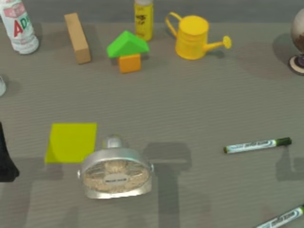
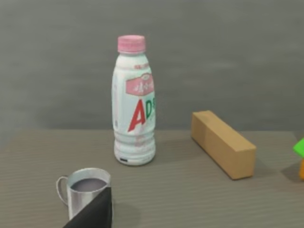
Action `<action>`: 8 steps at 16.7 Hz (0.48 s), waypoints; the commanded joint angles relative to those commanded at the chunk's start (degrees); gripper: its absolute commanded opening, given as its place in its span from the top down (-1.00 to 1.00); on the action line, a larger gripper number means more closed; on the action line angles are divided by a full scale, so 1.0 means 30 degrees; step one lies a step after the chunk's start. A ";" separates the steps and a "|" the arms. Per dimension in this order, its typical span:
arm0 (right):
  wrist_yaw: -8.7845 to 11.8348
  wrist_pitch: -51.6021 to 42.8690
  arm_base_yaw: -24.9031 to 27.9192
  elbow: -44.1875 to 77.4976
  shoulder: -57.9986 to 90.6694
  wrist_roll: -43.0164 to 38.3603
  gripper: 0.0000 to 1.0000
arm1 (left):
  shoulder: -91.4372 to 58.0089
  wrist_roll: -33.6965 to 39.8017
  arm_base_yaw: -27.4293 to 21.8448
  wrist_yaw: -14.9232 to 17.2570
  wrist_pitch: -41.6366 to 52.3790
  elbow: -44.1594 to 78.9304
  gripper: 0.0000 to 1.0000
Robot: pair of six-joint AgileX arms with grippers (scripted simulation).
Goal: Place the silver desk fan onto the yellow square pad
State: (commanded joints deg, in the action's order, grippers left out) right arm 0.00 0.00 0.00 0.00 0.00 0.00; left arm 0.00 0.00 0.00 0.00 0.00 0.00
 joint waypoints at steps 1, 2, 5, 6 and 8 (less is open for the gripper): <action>0.0000 0.0000 0.0000 0.0000 0.0000 0.0000 -1.00 | 0.0000 0.0000 0.0000 0.0000 0.0000 0.0000 -1.00; 0.0000 0.0000 0.0000 0.0000 0.0000 0.0000 -1.00 | -0.0009 -0.0006 -0.0005 0.0000 0.0009 0.0008 -1.00; 0.0000 0.0000 0.0000 0.0000 0.0000 0.0000 -1.00 | -0.1219 -0.0770 -0.0672 0.0019 0.1210 0.1130 -1.00; 0.0000 0.0000 0.0000 0.0000 0.0000 0.0000 -1.00 | -0.2031 -0.1236 -0.1074 0.0017 0.2011 0.1874 -1.00; 0.0000 0.0000 0.0000 0.0000 0.0000 0.0000 -1.00 | -0.4261 -0.2389 -0.2074 -0.0004 0.4120 0.3871 -1.00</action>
State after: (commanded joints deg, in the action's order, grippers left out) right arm 0.00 0.00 0.00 0.00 0.00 0.00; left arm -12.78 -7.17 -6.22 -0.01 12.36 11.61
